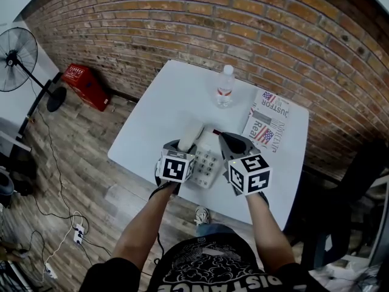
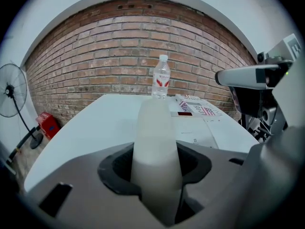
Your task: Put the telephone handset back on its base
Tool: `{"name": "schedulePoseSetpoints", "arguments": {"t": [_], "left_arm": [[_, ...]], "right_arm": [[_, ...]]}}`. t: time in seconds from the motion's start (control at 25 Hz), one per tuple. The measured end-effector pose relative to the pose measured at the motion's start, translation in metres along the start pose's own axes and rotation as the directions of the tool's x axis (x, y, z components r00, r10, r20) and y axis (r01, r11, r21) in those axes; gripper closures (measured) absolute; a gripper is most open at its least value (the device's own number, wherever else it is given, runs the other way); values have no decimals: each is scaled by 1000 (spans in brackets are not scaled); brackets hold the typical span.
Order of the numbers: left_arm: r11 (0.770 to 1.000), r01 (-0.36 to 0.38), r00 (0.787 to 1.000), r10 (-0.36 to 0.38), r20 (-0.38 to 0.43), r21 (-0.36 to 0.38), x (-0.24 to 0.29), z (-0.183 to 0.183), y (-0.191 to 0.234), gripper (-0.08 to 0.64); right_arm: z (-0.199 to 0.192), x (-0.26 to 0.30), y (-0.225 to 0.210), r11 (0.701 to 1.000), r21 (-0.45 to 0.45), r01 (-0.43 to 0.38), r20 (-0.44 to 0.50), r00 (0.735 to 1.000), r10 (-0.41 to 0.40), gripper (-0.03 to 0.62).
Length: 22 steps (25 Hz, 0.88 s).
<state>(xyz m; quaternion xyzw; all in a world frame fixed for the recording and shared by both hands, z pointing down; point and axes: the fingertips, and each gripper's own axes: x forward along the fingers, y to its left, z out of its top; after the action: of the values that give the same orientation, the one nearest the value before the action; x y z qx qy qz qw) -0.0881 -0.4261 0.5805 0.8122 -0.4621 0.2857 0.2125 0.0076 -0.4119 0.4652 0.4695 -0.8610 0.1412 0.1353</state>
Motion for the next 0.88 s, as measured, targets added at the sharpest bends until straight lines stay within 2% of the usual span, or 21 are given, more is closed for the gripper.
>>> {"name": "schedulePoseSetpoints", "arguments": {"t": [0.48,0.72,0.88], "left_arm": [[1000,9,1000,-9,14,13,0,-2,-1,359],[998,58,998,-58,-1,37,0,-3,-9,341],[997,64,998,-64,-7,43,-1,-3,-10,341]], "right_arm": [[6,8,-1,1000,-2,-23,14,1000,23,591],[9,8,-3,1000,-2,-26,21,999,26,591],[10,8,1,1000,-4,-31,24,999,31,591]]}}
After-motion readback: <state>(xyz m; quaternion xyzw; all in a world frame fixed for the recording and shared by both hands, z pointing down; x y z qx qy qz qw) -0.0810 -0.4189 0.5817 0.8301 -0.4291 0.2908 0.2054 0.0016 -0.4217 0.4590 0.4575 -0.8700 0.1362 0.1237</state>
